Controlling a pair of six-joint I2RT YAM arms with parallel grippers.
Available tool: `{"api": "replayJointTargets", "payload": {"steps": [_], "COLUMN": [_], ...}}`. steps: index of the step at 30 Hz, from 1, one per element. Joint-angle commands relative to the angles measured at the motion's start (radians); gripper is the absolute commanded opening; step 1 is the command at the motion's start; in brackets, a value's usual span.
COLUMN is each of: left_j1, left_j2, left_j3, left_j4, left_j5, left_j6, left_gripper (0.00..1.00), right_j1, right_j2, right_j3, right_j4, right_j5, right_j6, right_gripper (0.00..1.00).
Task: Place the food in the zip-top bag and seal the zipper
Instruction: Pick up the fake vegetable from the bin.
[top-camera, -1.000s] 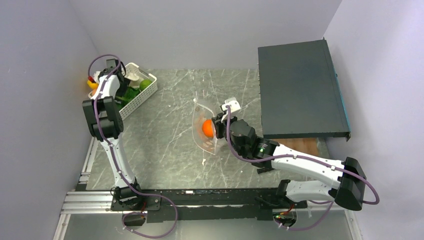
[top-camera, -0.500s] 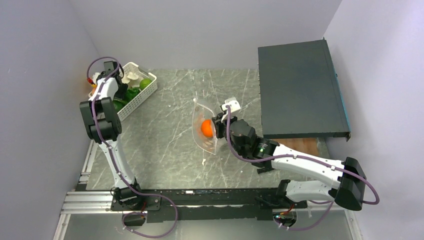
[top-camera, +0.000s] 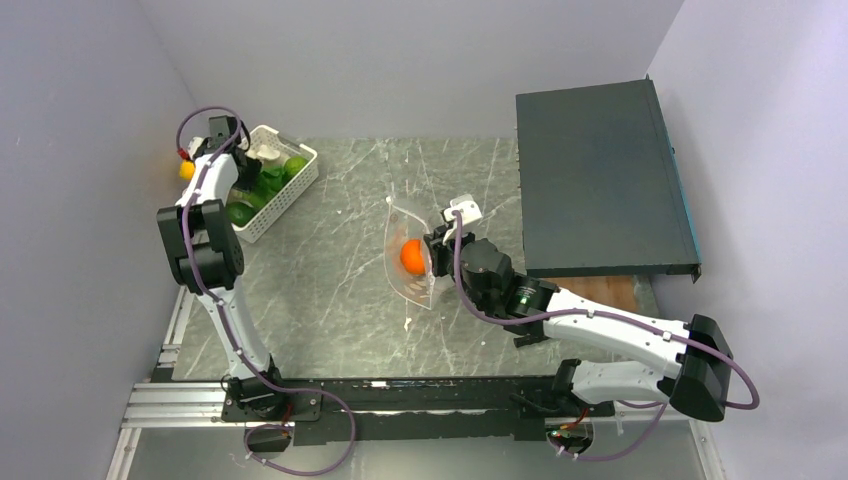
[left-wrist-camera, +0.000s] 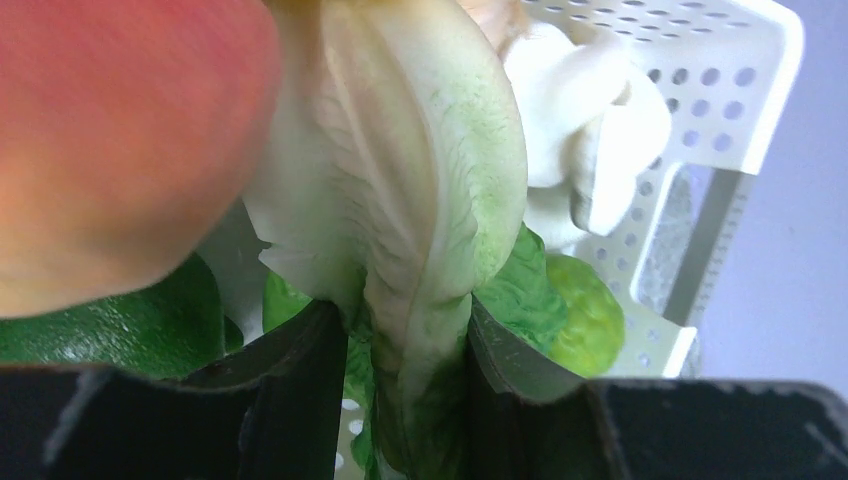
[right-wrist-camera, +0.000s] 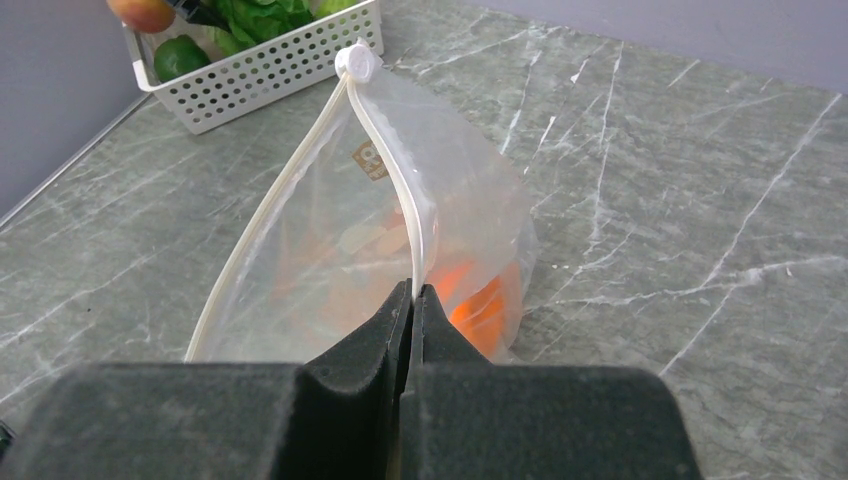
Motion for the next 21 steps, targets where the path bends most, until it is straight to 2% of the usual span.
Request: {"api": "replayJointTargets", "payload": {"steps": [1, 13, 21], "left_j1": [-0.019, -0.050, -0.073], "left_j2": [-0.093, -0.134, -0.194], "left_j3": [0.012, 0.028, 0.009], "left_j4": [0.036, 0.038, 0.062], "left_j5": [0.043, 0.093, 0.183], "left_j6": [-0.015, -0.001, -0.001], "left_gripper": [0.30, 0.29, 0.27], "right_j1": [0.004, 0.004, 0.005], "right_j2": [-0.035, -0.051, -0.045], "right_j3": [0.004, 0.000, 0.002], "right_j4": [0.047, 0.046, 0.043], "right_j5": [-0.003, -0.014, -0.019], "right_j6": [0.005, 0.011, 0.014], "right_gripper": [0.00, 0.00, 0.00]}}
